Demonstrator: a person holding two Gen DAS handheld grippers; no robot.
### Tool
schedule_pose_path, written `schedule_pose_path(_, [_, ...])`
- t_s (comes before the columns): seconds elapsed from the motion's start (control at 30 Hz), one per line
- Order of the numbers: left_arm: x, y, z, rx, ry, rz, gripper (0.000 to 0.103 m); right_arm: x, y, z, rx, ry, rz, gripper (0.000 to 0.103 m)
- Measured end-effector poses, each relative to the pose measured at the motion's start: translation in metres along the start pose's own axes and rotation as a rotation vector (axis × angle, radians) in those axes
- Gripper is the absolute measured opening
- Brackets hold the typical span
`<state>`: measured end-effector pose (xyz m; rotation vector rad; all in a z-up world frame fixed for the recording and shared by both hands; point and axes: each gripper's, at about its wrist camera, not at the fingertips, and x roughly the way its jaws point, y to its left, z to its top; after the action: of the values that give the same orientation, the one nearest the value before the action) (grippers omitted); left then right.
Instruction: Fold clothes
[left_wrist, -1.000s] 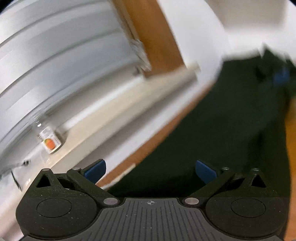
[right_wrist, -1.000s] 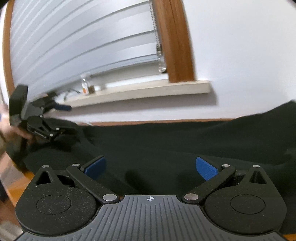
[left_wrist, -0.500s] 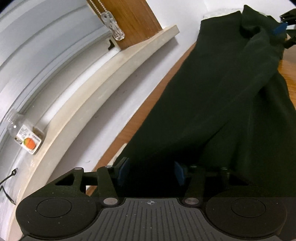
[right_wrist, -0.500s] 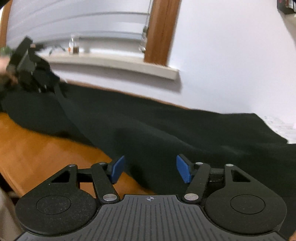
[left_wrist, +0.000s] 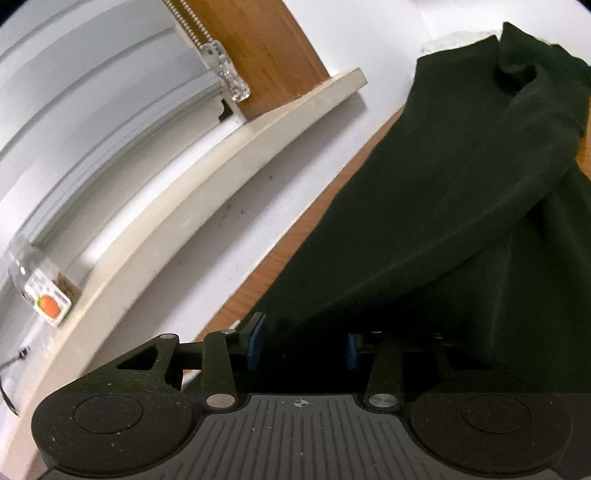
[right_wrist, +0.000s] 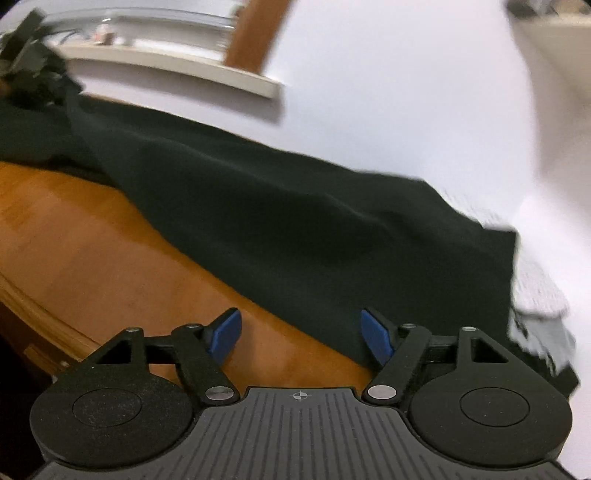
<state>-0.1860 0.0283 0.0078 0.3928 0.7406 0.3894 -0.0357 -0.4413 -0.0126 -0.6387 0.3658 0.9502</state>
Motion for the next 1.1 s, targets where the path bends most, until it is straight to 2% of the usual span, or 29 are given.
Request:
schedule_pose_path(0.07, [0.000, 0.003, -0.003, -0.030, -0.022, -0.009, 0.044, -0.001, -0.013, -0.009, 0.009, 0.014, -0.024, 0.070])
schedule_pose_path(0.2, [-0.003, 0.007, -0.010, -0.070, -0.056, -0.029, 0.044, -0.003, -0.036, -0.029, -0.102, 0.080, -0.144, 0.070])
schedule_pose_path(0.37, [-0.005, 0.007, -0.005, -0.075, -0.057, -0.030, 0.044, 0.005, -0.067, -0.040, -0.108, 0.123, -0.184, 0.069])
schedule_pose_path(0.5, [-0.006, 0.007, -0.002, -0.073, -0.057, -0.030, 0.044, 0.008, -0.062, -0.036, -0.202, 0.089, -0.223, 0.069])
schedule_pose_path(0.57, [-0.005, 0.008, -0.002, -0.074, -0.055, -0.033, 0.044, 0.009, -0.056, -0.035, -0.252, 0.070, -0.219, 0.062])
schedule_pose_path(0.77, [-0.002, 0.011, 0.001, -0.076, -0.037, -0.050, 0.044, 0.019, -0.047, -0.036, -0.346, 0.086, -0.204, 0.054])
schedule_pose_path(0.8, [-0.002, 0.011, 0.002, -0.073, -0.036, -0.049, 0.044, 0.021, -0.048, -0.035, -0.355, 0.093, -0.205, 0.049])
schedule_pose_path(0.87, [-0.002, 0.010, 0.001, -0.067, -0.035, -0.044, 0.044, 0.024, -0.054, -0.035, -0.342, 0.121, -0.193, 0.019])
schedule_pose_path(0.97, [-0.004, 0.010, 0.002, -0.069, -0.038, -0.036, 0.044, 0.009, -0.061, -0.030, -0.288, 0.048, -0.204, 0.015])
schedule_pose_path(1.03, [-0.008, 0.011, 0.002, -0.077, -0.057, -0.040, 0.037, -0.005, -0.068, -0.023, -0.231, -0.008, -0.204, 0.014])
schedule_pose_path(1.1, [-0.012, 0.015, 0.004, -0.099, -0.074, -0.056, 0.023, -0.018, -0.074, -0.014, -0.203, -0.045, -0.220, 0.011])
